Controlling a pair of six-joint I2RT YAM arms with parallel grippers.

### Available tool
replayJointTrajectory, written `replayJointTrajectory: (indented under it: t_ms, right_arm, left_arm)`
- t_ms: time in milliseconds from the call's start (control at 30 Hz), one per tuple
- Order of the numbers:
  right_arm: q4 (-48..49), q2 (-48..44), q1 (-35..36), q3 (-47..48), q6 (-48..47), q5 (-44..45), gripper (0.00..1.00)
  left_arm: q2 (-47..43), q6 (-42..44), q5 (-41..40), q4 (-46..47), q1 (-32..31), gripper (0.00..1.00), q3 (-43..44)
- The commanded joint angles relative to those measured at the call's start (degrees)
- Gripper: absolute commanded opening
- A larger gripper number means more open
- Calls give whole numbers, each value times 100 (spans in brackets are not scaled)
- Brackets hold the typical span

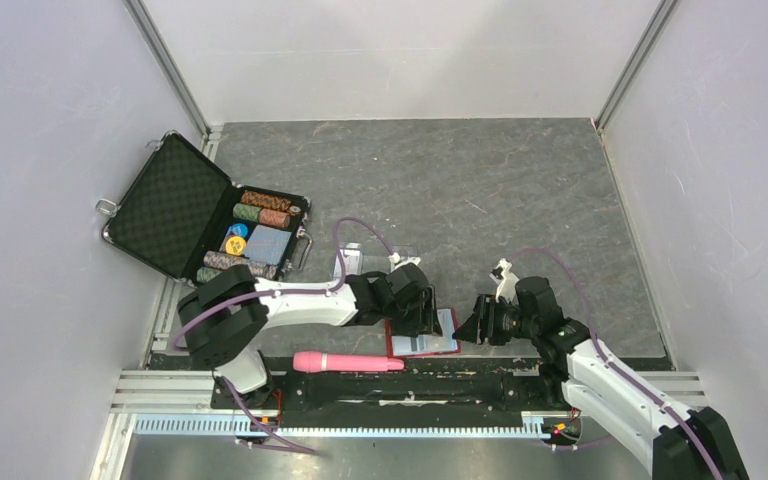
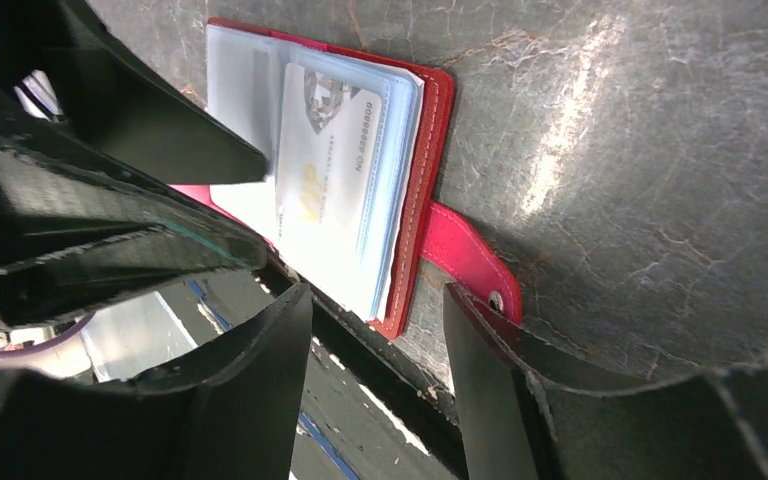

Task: Put the credit cards into the card holder
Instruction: Insert the credit card into the card holder, then close the card holder at the center of the board.

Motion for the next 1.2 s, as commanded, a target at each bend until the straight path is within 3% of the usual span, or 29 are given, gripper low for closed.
replayJointTrajectory:
  t_ms: [0,300,533,667,833,1167]
  right_arm:
    - [-838,108,19,235,-379,301,55]
    - [-1022,190,22,592,-575,330,56]
    - [-782,266,26,691,-603,147,43]
    - [-352,342,79,576,-429,-42,28]
    - [296,550,239,323,-158,-140,13]
    - [867,1096,415,-167,65,110,7]
  left_arm:
    - [-632,415,-456,-807,9,68,-10]
    - [-2086,240,129,-368,745,70,-1239]
    - [-2849,75,1186,348,1810,71,-2355]
    - [-2712,-1,1455,752,1953,72,-2630]
    - [-2125,-321,1732,1924,1952,69,-2937]
    - [-1679,-414,2011,2744,1921,61,-2760]
